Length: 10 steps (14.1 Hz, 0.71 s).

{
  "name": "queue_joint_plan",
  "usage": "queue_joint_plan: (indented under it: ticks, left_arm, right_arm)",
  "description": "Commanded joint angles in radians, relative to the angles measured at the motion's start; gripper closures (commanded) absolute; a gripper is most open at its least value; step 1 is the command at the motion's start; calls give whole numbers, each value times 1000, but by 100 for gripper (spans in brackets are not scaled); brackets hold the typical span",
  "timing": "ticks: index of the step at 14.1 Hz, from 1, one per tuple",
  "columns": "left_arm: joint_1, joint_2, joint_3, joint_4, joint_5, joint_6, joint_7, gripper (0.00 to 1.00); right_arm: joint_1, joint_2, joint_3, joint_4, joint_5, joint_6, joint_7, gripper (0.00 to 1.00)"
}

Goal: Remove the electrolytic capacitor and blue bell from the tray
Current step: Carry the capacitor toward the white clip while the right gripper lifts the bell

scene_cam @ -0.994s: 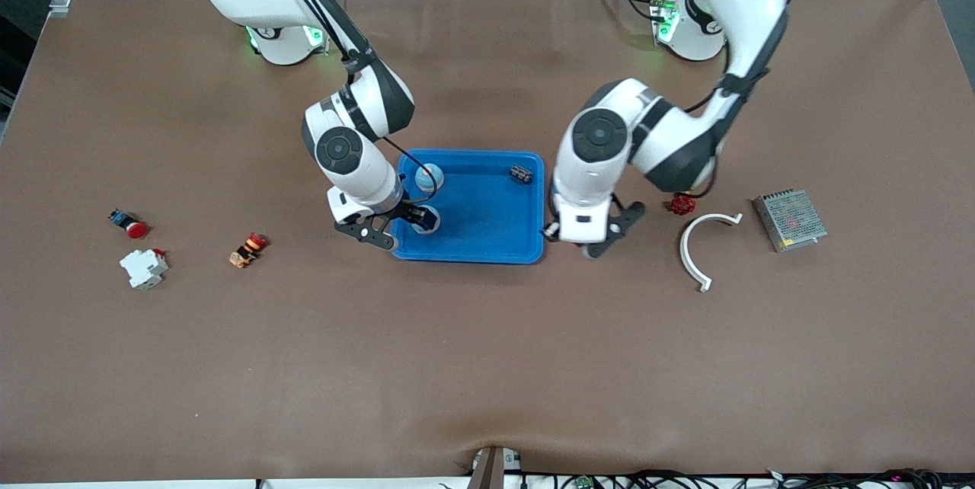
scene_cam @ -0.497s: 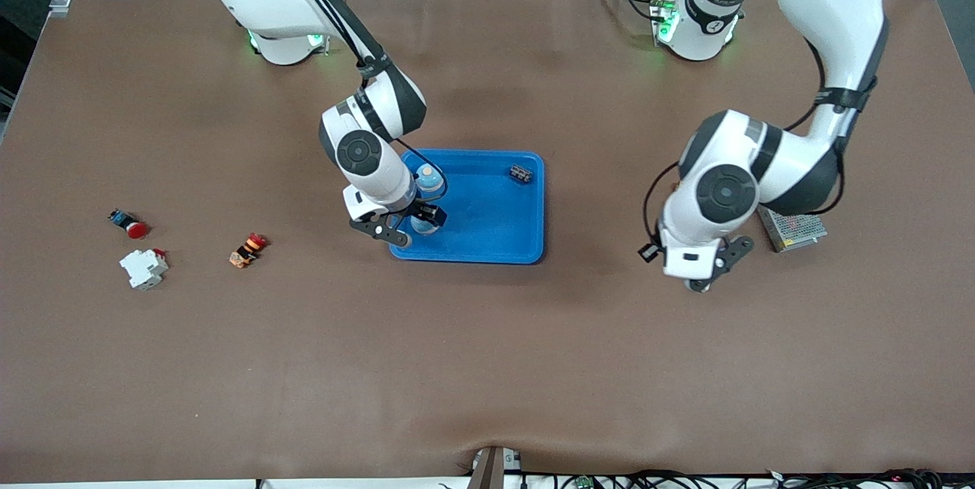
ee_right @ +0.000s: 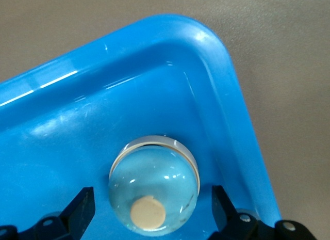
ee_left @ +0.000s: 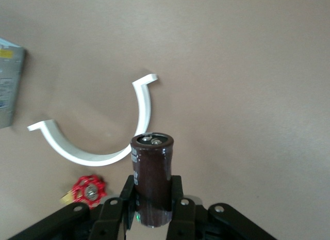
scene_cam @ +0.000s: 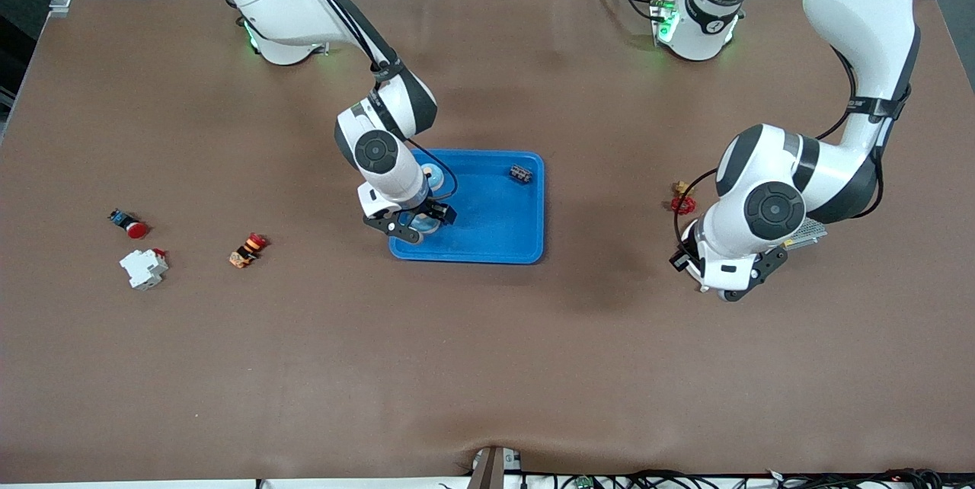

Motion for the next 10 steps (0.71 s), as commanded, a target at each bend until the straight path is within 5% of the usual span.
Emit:
queue_joint_plan:
  ticks: [1, 5, 10]
  left_arm:
    - [10, 16, -2, -6, 46, 46, 4, 100]
    - [73, 37, -2, -35, 158, 56, 11, 100]
    - [134, 96, -2, -91, 179, 152, 16, 100]
  right_arm:
    - [11, 10, -14, 20, -9, 5, 26, 0]
    - [5, 9, -14, 32, -7, -6, 25, 5]
    - [13, 9, -13, 46, -6, -9, 25, 63]
